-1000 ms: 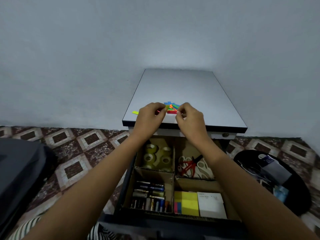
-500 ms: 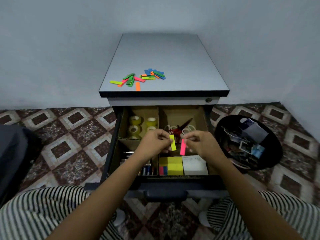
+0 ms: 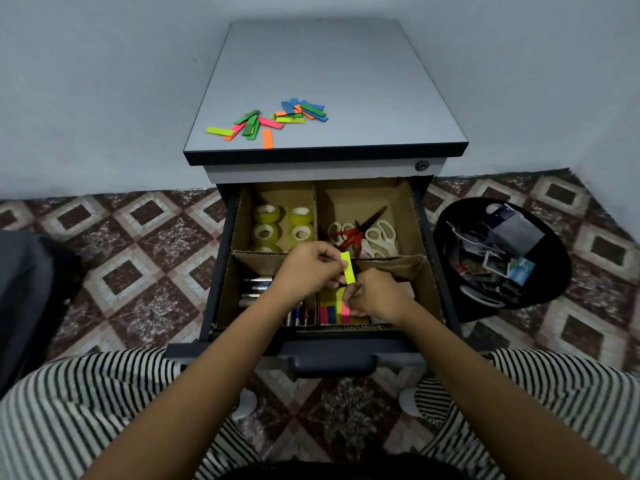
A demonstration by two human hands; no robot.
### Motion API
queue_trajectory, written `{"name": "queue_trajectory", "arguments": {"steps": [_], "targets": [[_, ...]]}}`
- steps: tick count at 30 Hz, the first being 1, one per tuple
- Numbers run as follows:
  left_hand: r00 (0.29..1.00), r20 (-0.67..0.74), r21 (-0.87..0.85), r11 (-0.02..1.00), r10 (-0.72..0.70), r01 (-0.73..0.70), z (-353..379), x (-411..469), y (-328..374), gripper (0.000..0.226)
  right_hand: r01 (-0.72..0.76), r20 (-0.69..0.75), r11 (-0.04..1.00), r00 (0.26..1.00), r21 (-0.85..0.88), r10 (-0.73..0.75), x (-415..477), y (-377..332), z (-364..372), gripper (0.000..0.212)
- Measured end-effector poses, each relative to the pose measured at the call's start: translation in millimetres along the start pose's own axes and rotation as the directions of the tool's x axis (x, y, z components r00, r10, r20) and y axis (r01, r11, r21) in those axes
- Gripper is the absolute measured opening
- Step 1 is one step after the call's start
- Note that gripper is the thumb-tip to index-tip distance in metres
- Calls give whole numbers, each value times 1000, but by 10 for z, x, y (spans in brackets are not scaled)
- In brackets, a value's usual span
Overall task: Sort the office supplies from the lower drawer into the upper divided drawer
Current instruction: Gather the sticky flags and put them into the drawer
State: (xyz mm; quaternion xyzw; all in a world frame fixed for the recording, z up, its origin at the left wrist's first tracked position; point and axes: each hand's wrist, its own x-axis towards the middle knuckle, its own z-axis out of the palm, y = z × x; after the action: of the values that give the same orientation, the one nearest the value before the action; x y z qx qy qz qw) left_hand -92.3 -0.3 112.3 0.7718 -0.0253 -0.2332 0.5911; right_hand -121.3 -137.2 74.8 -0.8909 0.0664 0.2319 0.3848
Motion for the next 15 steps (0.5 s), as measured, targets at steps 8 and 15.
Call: {"name": "queue_trajectory", "arguments": {"steps": [8, 15], "targets": [[1000, 12, -24, 1000, -7, 7, -5, -15, 3, 16, 45, 10, 987, 999, -153, -44, -41, -82, 6, 14], [1000, 8, -21, 1000, -18, 18, -15, -20, -7, 16, 53, -24, 984, 998, -169, -58, -47, -59, 34, 16]]}}
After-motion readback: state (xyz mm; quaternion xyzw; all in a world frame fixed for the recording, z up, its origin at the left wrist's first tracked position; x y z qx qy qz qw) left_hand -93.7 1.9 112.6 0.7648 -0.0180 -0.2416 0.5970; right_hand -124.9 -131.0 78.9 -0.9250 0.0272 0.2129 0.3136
